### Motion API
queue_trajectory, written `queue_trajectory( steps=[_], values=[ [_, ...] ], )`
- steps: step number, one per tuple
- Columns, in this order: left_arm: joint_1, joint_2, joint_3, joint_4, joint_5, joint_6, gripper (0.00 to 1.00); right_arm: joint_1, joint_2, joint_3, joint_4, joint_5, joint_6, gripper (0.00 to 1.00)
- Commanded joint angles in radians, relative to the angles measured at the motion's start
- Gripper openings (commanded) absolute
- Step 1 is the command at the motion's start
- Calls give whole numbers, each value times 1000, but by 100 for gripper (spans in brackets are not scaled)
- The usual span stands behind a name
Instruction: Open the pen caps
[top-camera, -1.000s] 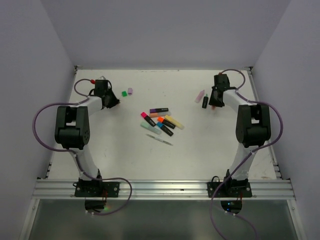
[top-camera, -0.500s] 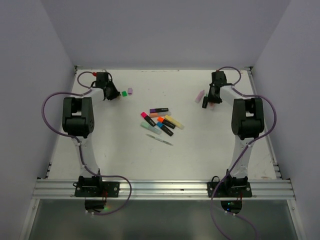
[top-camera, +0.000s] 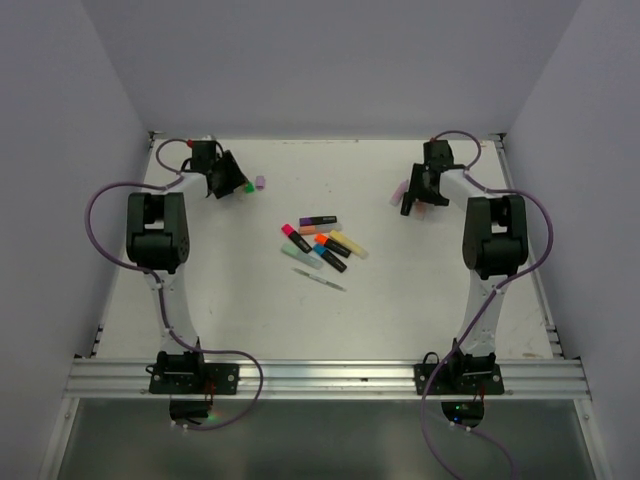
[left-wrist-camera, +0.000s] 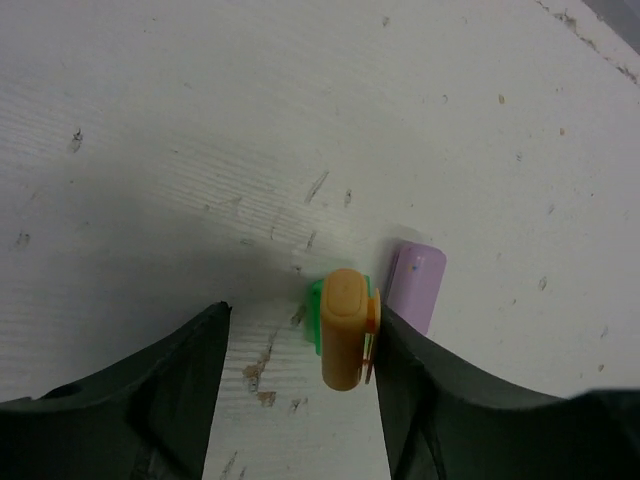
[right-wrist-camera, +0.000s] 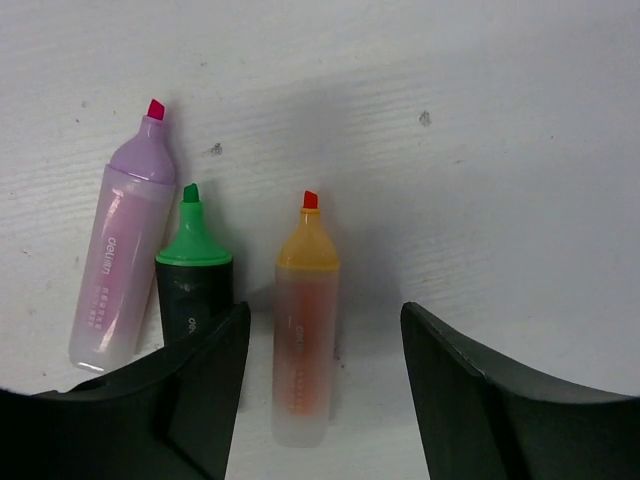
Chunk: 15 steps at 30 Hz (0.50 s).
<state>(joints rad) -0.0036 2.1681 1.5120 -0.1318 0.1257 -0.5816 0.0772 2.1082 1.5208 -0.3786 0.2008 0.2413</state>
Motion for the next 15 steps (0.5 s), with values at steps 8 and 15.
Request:
queue_trajectory(
  steps=[8,15],
  values=[
    [45,-108,-21,-29,37,14,76,137,-223,39,-65,95,-92,68],
    [45,-278,-157,49,129,-43,78,355,-396,-138,-97,-53,-108,66]
  ],
)
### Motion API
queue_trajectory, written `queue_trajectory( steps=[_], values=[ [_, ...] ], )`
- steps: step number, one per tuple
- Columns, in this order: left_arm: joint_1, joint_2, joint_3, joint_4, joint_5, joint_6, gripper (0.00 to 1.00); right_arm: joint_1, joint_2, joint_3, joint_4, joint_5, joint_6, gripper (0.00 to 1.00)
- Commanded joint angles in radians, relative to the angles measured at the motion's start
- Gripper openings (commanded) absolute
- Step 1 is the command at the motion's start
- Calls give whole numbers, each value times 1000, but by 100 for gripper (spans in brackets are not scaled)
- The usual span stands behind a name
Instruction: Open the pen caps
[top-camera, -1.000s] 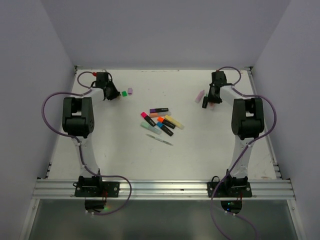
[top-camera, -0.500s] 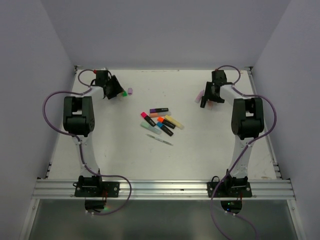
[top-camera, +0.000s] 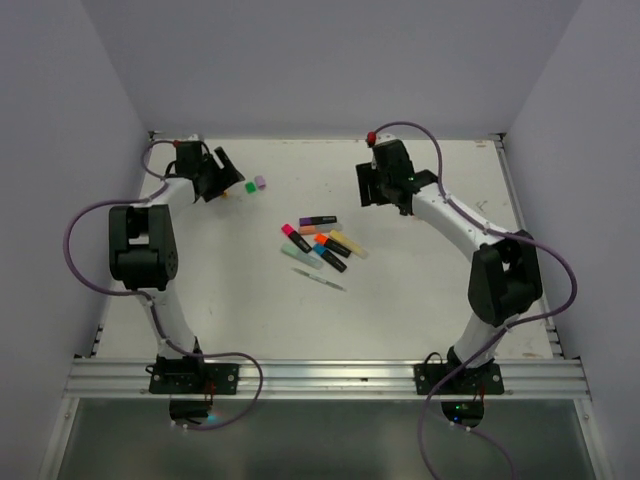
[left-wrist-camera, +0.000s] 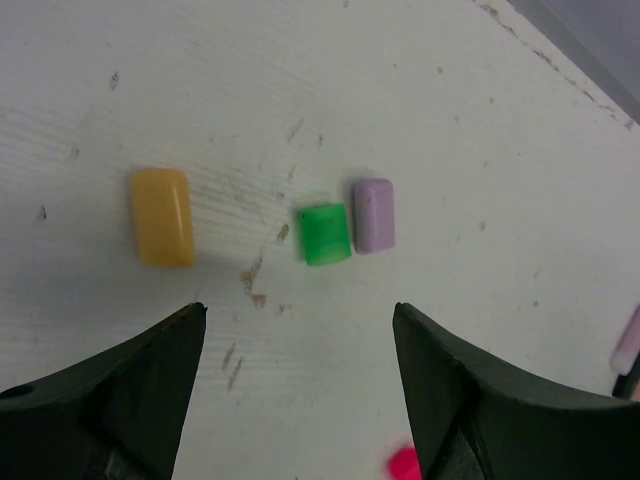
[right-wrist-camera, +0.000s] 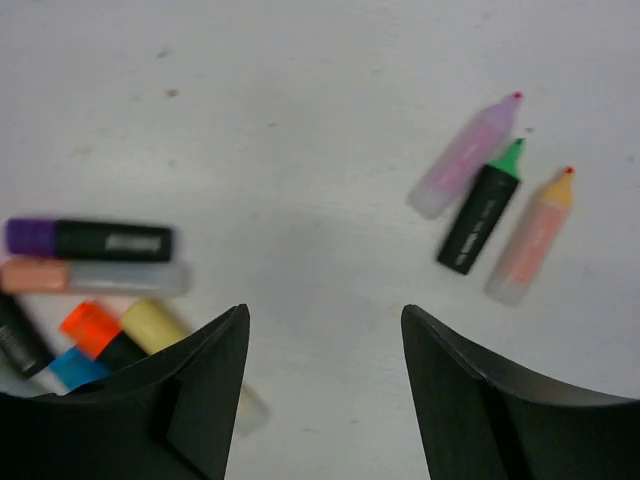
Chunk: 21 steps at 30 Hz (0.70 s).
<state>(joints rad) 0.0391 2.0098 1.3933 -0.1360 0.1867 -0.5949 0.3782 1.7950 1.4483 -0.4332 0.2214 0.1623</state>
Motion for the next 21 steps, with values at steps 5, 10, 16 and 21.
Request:
queue_trajectory(
  steps=[5,10,16,21],
  values=[
    [-1,-242,-191,113,122,-46,79,82,-158,-210,-15,-206,-11,63],
    [1,-298,-275,119,93,-42,79,117,-169,-267,-44,-225,-50,59],
    [-1,-351,-349,179,123,-89,79,148,-97,-284,-61,-225,-69,61],
    [-14,-419,-387,205,145,-95,79,146,-25,-259,-44,-186,-92,63]
  ],
)
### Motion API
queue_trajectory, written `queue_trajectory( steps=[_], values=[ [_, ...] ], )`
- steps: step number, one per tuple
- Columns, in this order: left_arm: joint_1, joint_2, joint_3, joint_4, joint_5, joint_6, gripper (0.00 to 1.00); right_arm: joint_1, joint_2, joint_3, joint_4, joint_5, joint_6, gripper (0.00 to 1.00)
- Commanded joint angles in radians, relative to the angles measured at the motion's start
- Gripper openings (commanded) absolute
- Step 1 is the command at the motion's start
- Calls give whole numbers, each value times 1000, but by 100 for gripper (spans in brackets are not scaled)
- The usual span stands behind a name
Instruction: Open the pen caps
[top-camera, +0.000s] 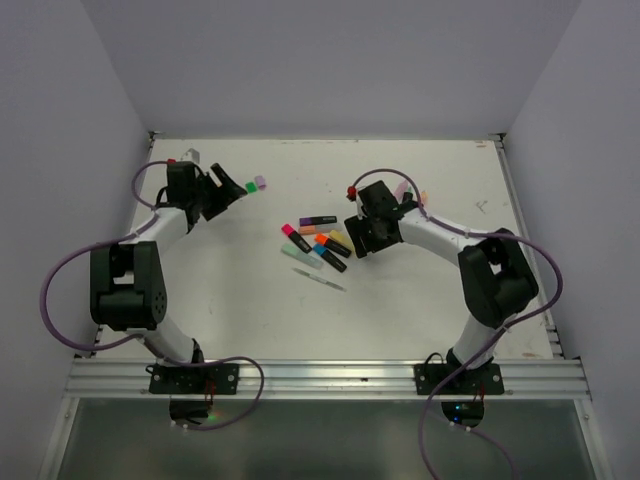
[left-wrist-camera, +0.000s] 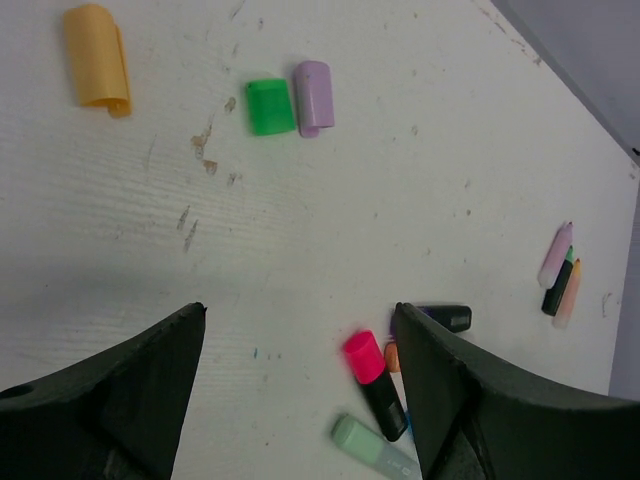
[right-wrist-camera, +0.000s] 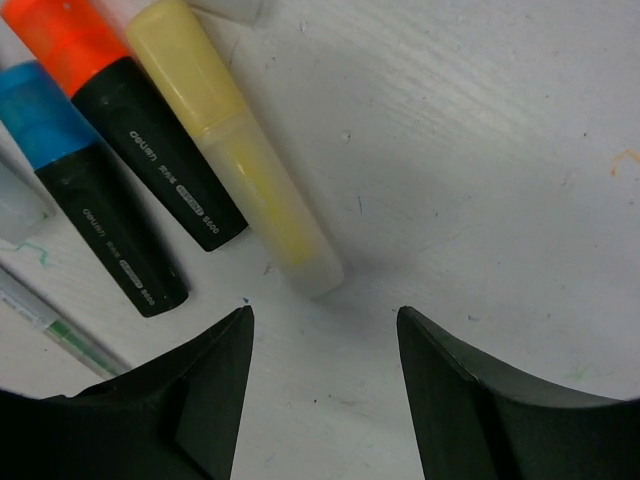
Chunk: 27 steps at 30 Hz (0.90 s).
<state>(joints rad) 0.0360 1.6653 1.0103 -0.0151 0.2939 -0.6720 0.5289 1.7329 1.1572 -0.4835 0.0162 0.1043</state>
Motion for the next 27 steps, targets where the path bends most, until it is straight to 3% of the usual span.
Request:
queue_trajectory(
  steps=[1,12,18,24,26,27],
  values=[
    [-13,-84,-6,83,39,-12,79,-4,46,41,13,22,-35,63],
    [-13,-68,-3,84,85,-14,79,-13,203,105,34,-12,-140,63],
    [-13,-79,2,81,83,-11,79,-12,215,99,23,-73,-155,54],
    [-13,-95,-9,79,91,-6,79,-12,180,68,13,-145,-178,30],
    [-13,-99,-15,79,93,-6,79,-15,172,62,8,-145,-184,18],
    [-13,-101,-15,79,94,-6,79,-12,171,61,8,-144,-186,8]
  ],
)
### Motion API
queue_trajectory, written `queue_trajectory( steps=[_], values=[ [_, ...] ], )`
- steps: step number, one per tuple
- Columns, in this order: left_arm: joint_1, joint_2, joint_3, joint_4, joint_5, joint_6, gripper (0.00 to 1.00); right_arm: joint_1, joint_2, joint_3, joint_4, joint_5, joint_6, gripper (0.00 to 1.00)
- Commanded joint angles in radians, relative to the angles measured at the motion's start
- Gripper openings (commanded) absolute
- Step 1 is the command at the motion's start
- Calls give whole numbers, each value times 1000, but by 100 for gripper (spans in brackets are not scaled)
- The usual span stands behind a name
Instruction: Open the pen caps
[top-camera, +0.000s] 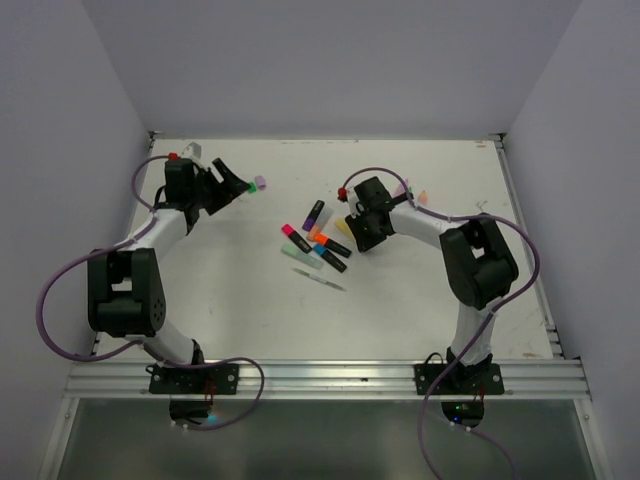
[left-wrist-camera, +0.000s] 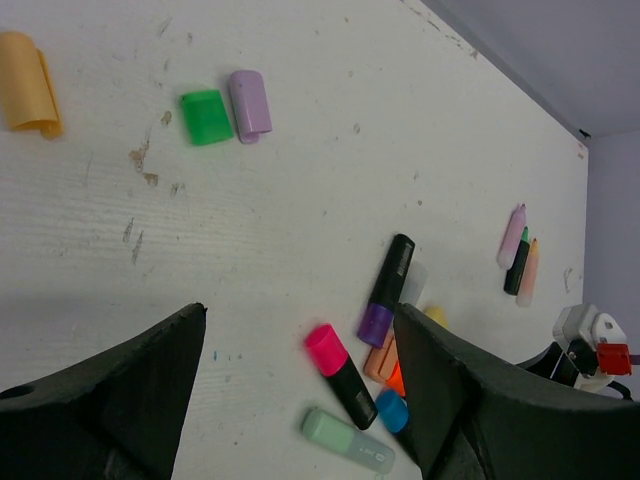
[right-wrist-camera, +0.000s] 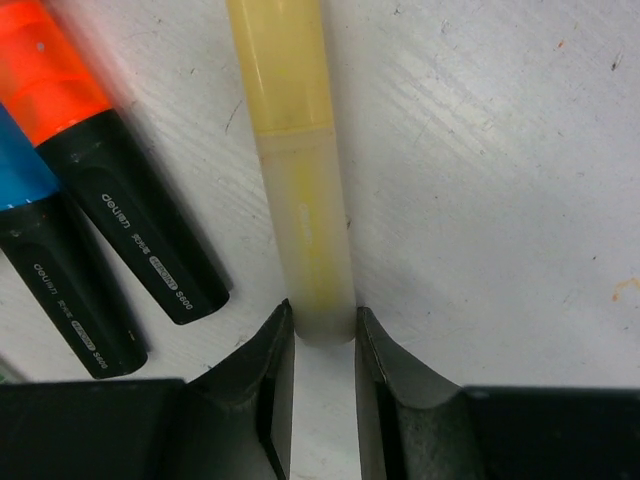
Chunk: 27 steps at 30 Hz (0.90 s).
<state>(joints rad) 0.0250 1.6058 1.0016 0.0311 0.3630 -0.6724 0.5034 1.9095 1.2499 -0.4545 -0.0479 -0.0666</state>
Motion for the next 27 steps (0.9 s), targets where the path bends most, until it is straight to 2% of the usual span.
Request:
queue_trajectory(
  steps=[1,3,10,15,17,21,24,27],
  values=[
    [-2,-46,-9,33,28,-7,79,12,-9,-36,-18,-70,-16,4],
    [-2,-53,-14,39,39,-18,79,15,-29,-47,-9,-61,-24,0],
    [-14,-72,-29,62,63,-35,79,53,-138,-99,10,18,20,0],
    [-100,-73,-63,169,146,-81,76,72,-254,-127,7,45,125,0],
    [-146,-73,-106,231,171,-110,74,75,-325,-133,10,101,165,0],
    [-240,-64,-176,432,218,-228,70,86,-426,-156,20,51,201,0],
    [-319,-43,-185,505,218,-289,70,104,-487,-162,25,0,214,0],
    [-384,-38,-170,538,192,-332,75,115,-518,-161,27,-21,226,0]
  ],
)
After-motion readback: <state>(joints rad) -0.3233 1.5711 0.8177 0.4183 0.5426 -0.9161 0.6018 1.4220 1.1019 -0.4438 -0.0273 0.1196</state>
